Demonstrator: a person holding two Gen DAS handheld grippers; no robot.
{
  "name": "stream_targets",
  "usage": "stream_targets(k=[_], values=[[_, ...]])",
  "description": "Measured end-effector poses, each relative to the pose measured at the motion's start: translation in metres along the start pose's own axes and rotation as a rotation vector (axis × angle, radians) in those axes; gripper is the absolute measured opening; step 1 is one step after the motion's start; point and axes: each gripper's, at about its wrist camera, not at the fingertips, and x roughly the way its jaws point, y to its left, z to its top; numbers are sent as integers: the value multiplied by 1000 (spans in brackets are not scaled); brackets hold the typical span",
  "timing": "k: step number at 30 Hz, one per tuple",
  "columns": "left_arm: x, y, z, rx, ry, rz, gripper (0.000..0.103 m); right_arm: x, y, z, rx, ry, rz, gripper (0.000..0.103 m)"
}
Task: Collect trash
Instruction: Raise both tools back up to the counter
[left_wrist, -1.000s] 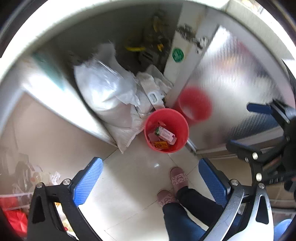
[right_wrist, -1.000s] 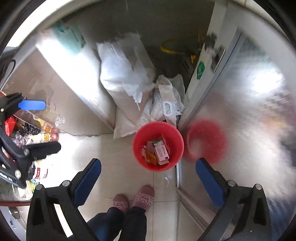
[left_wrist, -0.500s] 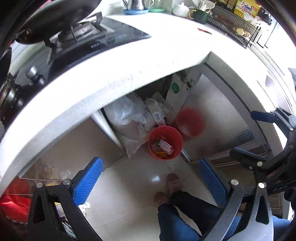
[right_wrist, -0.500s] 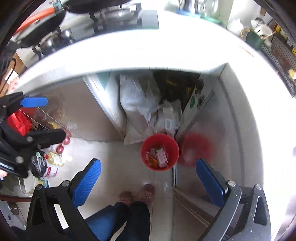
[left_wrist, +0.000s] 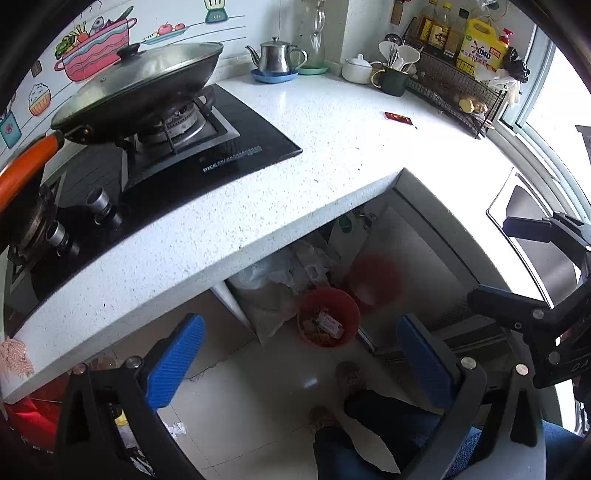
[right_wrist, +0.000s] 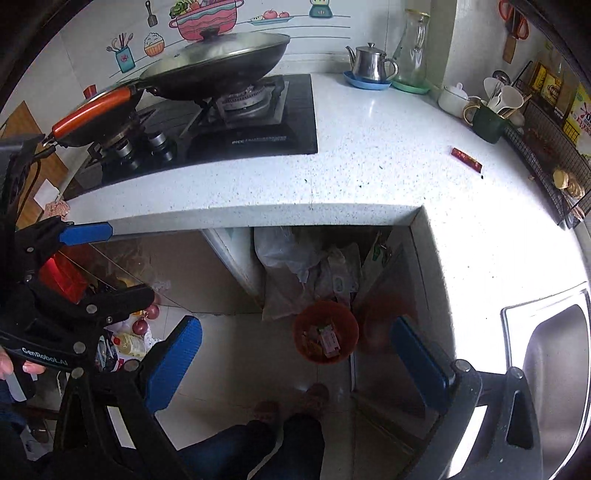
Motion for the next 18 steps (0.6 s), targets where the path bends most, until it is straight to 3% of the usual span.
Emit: stream_targets(k=[10, 18], values=[[9, -9, 57, -9, -24, -23, 103, 0, -34, 37, 5, -46, -2, 102], [21, -24, 126, 12, -50, -7, 103, -2, -81, 78, 1, -71, -7, 102]])
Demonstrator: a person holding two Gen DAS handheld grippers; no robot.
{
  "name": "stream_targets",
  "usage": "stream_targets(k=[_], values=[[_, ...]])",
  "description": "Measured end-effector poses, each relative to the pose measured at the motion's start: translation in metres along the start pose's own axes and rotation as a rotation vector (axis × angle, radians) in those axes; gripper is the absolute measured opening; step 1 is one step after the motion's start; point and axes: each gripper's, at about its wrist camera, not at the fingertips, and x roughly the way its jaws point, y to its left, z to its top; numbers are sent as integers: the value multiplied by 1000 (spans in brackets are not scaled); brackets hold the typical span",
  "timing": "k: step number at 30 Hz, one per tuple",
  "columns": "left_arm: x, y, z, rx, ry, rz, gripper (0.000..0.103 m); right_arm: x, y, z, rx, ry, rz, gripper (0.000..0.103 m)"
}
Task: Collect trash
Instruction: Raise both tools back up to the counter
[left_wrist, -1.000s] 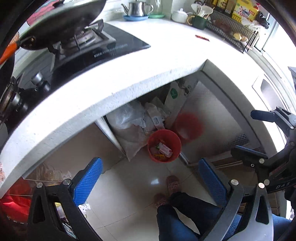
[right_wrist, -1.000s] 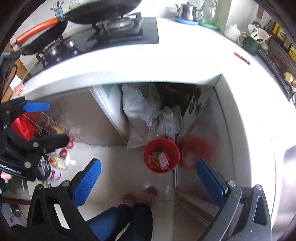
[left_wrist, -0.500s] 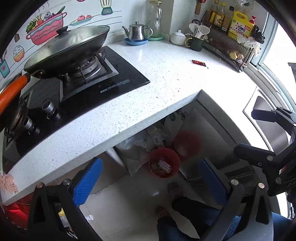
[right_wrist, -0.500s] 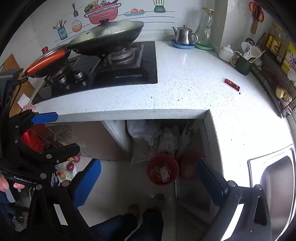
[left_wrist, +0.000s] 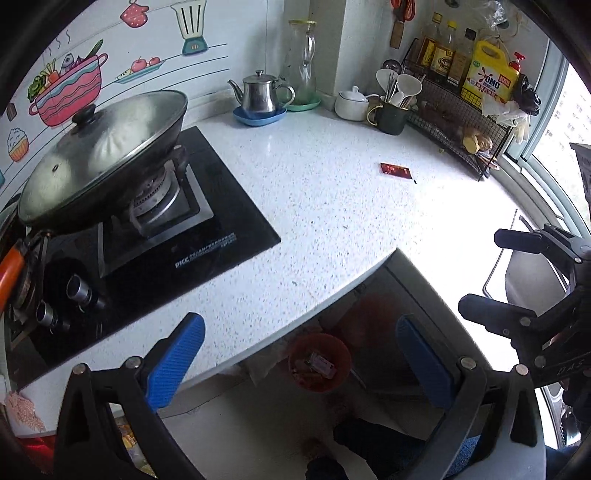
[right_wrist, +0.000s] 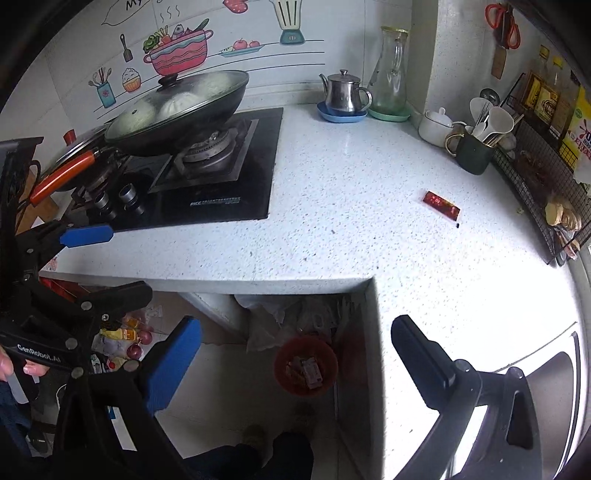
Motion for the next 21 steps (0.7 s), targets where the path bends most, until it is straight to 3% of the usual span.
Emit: stream_targets(k=[10, 21], values=[[43, -39, 87, 71, 41, 1, 103, 16, -70, 48, -12, -5, -23, 102], [118, -74, 140, 71, 100, -26, 103, 75, -155, 85, -39, 80, -30, 102]])
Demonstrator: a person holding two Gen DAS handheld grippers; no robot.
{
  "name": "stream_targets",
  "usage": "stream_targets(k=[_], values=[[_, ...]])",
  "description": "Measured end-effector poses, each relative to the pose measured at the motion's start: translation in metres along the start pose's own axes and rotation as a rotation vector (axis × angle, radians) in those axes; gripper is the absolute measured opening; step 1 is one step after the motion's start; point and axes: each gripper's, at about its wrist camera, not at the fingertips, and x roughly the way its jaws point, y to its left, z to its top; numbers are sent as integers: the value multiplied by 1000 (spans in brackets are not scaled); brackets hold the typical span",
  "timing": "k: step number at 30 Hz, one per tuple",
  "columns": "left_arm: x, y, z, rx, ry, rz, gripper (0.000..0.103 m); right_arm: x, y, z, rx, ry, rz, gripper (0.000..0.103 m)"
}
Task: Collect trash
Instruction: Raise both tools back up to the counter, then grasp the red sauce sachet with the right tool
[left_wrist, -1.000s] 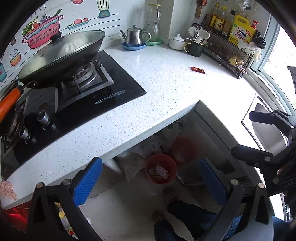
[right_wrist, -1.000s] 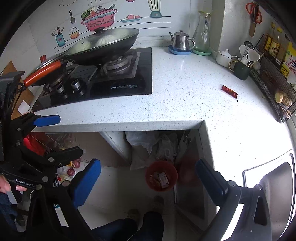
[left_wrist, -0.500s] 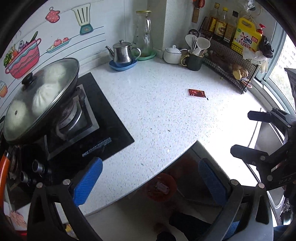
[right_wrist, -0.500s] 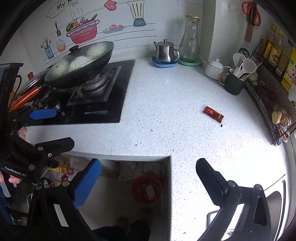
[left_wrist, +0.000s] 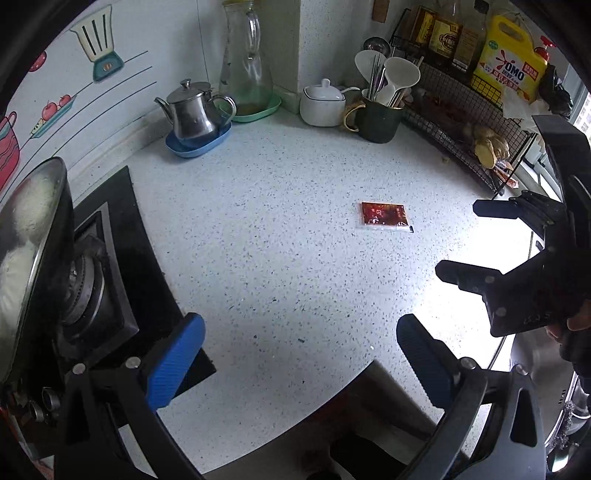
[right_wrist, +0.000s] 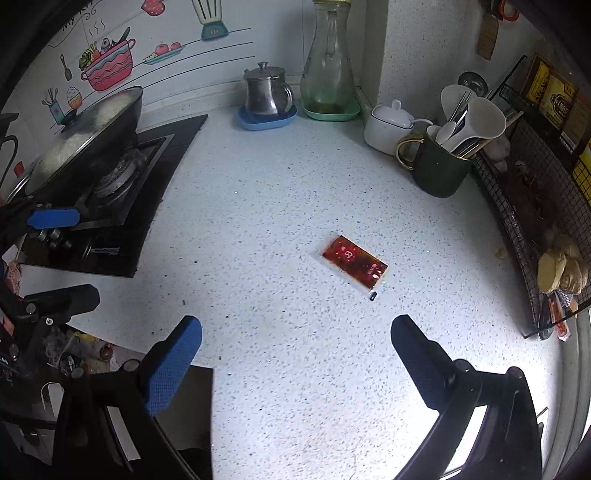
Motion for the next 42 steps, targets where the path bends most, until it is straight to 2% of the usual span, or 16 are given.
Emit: stream_targets(k=[5, 10, 19, 21, 23, 28, 35, 36, 37, 38, 40, 42], values=[[30, -11, 13, 0, 44, -4, 103, 28, -25, 15, -20, 42, 21, 102], [43, -14, 23, -13, 61, -11, 103, 57, -45, 26, -47, 80, 32, 102], [56, -7, 32, -29, 87, -8, 103, 100, -55, 36, -124, 135, 45, 102], [59, -4, 31, -34, 93, -8, 103, 105, -55, 38, -141, 140, 45, 102], [61, -2, 30, -37, 98, -4, 103, 107, -54, 39, -154, 147, 55, 95], [63, 5, 26, -52, 106, 4, 103, 116, -52, 38, -190, 168, 67, 86], [64, 11, 24, -69, 112, 11, 103, 110, -45, 37, -238, 160, 92, 85], [65, 12, 24, -72, 114, 12, 103, 108, -44, 36, -244, 154, 99, 83], [65, 12, 24, -73, 116, 14, 103, 105, -44, 35, -251, 148, 103, 76], [65, 12, 23, -73, 116, 14, 103, 106, -48, 39, -252, 144, 109, 65], [65, 11, 23, -71, 118, 15, 103, 103, -47, 39, -255, 144, 113, 51], [63, 10, 22, -69, 117, 15, 103, 101, -46, 40, -256, 145, 118, 48]])
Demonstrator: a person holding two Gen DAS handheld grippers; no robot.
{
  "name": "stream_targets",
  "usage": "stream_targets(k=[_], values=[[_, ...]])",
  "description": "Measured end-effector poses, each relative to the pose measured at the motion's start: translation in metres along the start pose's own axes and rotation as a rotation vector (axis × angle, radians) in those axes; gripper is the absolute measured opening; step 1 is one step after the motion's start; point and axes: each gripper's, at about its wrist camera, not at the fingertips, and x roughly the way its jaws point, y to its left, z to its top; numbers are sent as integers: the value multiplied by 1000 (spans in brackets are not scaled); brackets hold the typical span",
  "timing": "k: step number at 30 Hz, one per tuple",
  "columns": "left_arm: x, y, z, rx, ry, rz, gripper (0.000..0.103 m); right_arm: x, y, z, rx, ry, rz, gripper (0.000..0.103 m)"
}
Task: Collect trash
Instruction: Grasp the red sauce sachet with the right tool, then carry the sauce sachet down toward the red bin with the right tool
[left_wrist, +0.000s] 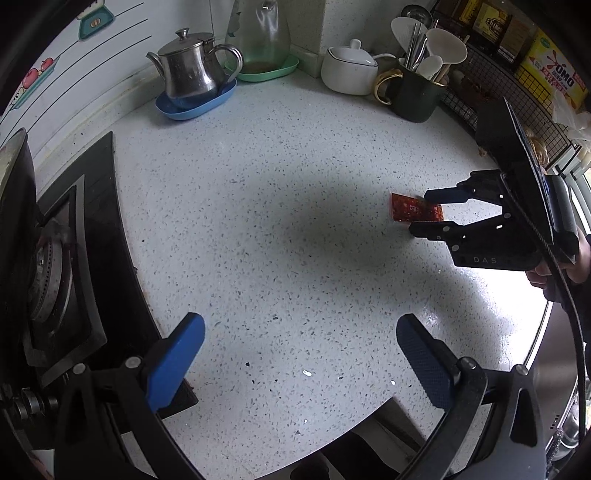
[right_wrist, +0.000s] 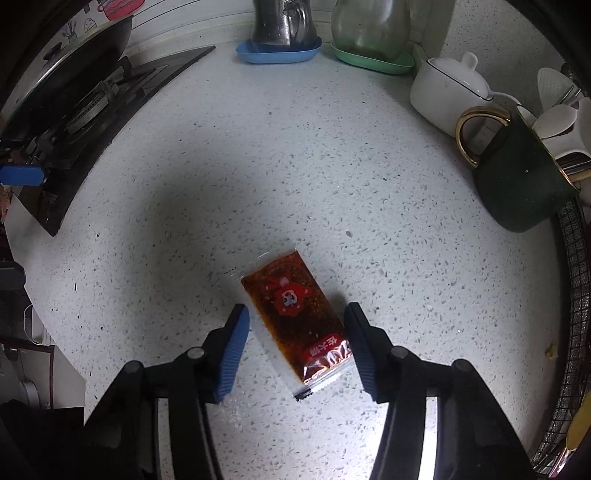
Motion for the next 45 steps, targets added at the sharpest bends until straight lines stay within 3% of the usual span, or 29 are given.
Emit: stream_targets(k=[3, 4, 5, 7, 13, 23, 30, 35, 45], values=[[-2, -1, -2, 3, -2, -2, 103, -4, 4, 0, 4, 5, 16, 33], [-3, -2, -2, 3, -4, -2, 103, -6, -3, 1, 9, 15, 37, 19], [-4, -2, -3, 4, -4, 0, 103, -8, 0, 2, 12, 25, 49, 12], [-6, -3, -6, 3, -6, 2, 103, -9, 3, 3, 33, 34, 42, 9], [-21, -4, -17, 20, -23, 8, 103, -18, 19, -8, 59, 58, 24, 8], [-43, 5, -63, 33, -30, 3, 103, -71, 95, -37, 67, -3, 60, 8], [-72, 22, -122, 30, -47, -26, 103, -105, 160, -54, 125, -43, 43, 8], [-89, 39, -168, 46, -48, -7, 103, -122, 208, -74, 168, -65, 49, 8], [-111, 76, -251, -26, -55, -11, 103, -117, 307, -103, 214, -70, 57, 8]])
